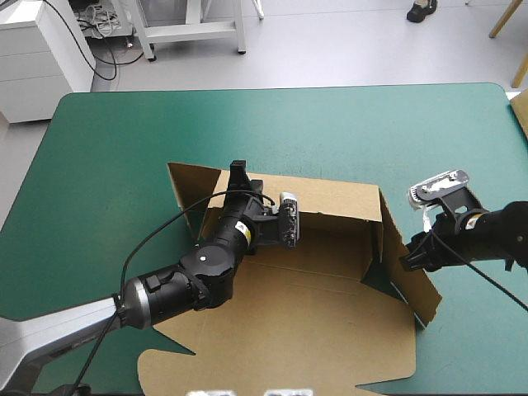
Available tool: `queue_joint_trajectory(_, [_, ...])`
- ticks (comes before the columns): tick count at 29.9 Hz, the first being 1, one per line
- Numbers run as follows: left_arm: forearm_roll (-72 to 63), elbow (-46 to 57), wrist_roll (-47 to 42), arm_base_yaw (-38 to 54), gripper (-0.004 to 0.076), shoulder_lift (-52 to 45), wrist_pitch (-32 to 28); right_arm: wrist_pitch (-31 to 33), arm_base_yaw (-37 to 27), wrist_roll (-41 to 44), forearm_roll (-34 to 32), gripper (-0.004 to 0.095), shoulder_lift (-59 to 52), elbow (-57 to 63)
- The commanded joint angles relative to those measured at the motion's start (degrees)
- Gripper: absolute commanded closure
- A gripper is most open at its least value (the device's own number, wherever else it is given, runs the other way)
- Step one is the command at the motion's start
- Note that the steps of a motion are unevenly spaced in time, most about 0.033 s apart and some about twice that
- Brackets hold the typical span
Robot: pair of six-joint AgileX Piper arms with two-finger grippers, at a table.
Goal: Fold the box
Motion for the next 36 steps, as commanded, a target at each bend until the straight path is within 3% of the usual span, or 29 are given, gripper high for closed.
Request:
queue_joint_trajectory(1, [-1.4, -0.7, -0.6, -0.8, 0.0731, -1.2, -2.7, -1.3, -0.3, -0.5, 3.0, 0.0402, -3.8, -1.9])
queue_joint_trajectory(13, [-1.0, -0.7, -0.6, -0.8, 0.0731, -1.2, -2.6, -0.9, -0.3, 1.8, 2.4, 0.0401, -5.7, -13.7])
queue_joint_trajectory(20, [1.4, -0.7, -0.6, -0.6, 0.0731, -1.2, -2.3, -6.8, -0.3, 3.9, -4.1, 0.0402, -5.0, -18.3])
queue_joint_trajectory(36, [4.9, -0.7, -1.3, 5.0, 0.0731, -1.2, -4.7, -14.8, -0.3, 4.2, -4.7, 0.0402, 14.3, -22.1])
